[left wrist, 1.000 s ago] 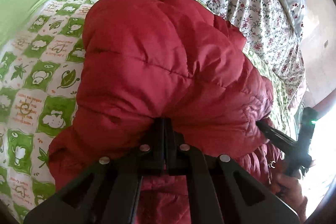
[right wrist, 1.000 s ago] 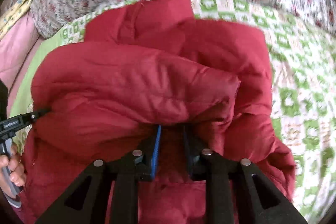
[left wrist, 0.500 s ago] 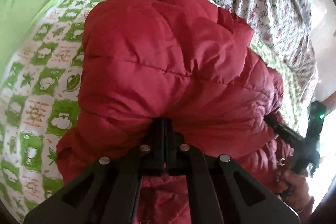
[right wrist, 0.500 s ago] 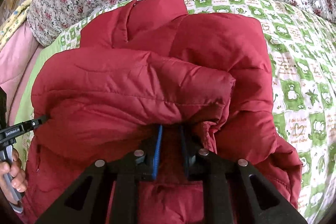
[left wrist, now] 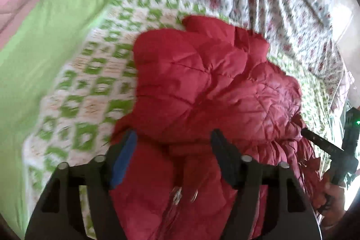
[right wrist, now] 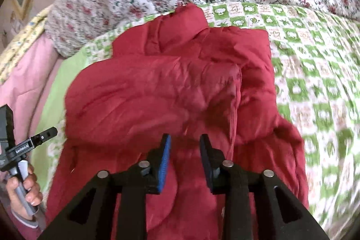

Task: Fold large clothes

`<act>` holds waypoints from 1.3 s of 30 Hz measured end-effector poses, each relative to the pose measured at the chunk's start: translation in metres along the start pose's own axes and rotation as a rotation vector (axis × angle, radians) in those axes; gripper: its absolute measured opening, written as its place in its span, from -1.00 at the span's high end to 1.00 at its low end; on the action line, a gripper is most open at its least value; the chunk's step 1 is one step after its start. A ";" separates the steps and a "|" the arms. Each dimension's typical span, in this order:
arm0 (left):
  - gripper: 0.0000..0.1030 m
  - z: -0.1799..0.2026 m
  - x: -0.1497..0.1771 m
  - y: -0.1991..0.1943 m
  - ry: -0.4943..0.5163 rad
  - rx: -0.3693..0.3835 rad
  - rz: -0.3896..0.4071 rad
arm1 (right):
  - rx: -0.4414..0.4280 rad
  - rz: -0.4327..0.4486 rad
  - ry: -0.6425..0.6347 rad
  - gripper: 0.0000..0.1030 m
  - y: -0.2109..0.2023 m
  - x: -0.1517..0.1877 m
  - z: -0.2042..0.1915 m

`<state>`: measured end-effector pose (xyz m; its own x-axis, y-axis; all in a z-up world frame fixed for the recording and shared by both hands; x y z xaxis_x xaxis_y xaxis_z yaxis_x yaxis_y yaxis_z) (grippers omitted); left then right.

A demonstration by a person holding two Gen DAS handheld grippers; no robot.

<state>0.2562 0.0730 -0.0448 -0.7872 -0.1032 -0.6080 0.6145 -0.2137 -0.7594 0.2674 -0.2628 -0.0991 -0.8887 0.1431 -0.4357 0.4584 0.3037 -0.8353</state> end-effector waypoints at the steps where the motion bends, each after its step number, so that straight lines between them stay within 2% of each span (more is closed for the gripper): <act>1: -0.35 -0.005 0.005 -0.010 -0.008 0.002 0.009 | -0.010 0.000 0.005 0.28 -0.007 0.006 0.000; 5: -0.35 -0.027 0.031 -0.039 -0.048 0.009 0.009 | -0.068 -0.006 0.036 0.17 -0.041 0.032 -0.002; 8: -0.35 -0.036 0.052 -0.048 -0.056 0.015 -0.019 | -0.084 -0.003 0.045 -0.04 -0.061 0.049 -0.002; 11: -0.35 -0.040 0.075 -0.054 -0.048 -0.002 -0.058 | -0.086 0.005 0.041 -0.13 -0.081 0.065 0.000; 15: -0.35 -0.046 0.102 -0.061 -0.055 0.007 -0.093 | -0.058 0.011 0.045 -0.28 -0.103 0.084 0.012; 19: -0.35 -0.051 0.122 -0.067 -0.056 0.004 -0.117 | -0.019 0.020 0.080 -0.33 -0.124 0.103 0.032; 26: -0.35 -0.050 0.147 -0.086 -0.094 0.049 -0.115 | 0.066 0.056 0.148 -0.45 -0.163 0.133 0.069; 32: -0.35 -0.047 0.159 -0.085 -0.072 0.041 -0.142 | 0.103 0.011 0.165 -0.46 -0.165 0.154 0.079; 39: -0.35 -0.040 0.168 -0.085 -0.042 0.041 -0.163 | 0.166 -0.053 0.048 -0.57 -0.147 0.167 0.044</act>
<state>0.0740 0.1125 -0.0914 -0.8785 -0.1043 -0.4663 0.4762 -0.2700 -0.8368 0.0519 -0.3252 -0.0640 -0.9094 0.1767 -0.3766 0.4033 0.1529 -0.9022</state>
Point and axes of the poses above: each gripper's, at about its wrist camera, not at the fingertips, and y roughly the way its jaws point, z to its right, x to its underside, the point moved 5 cm from there along y, roughly the way its jaws point, and after that the axes turned 3 degrees about z, right-handed, at the moved point
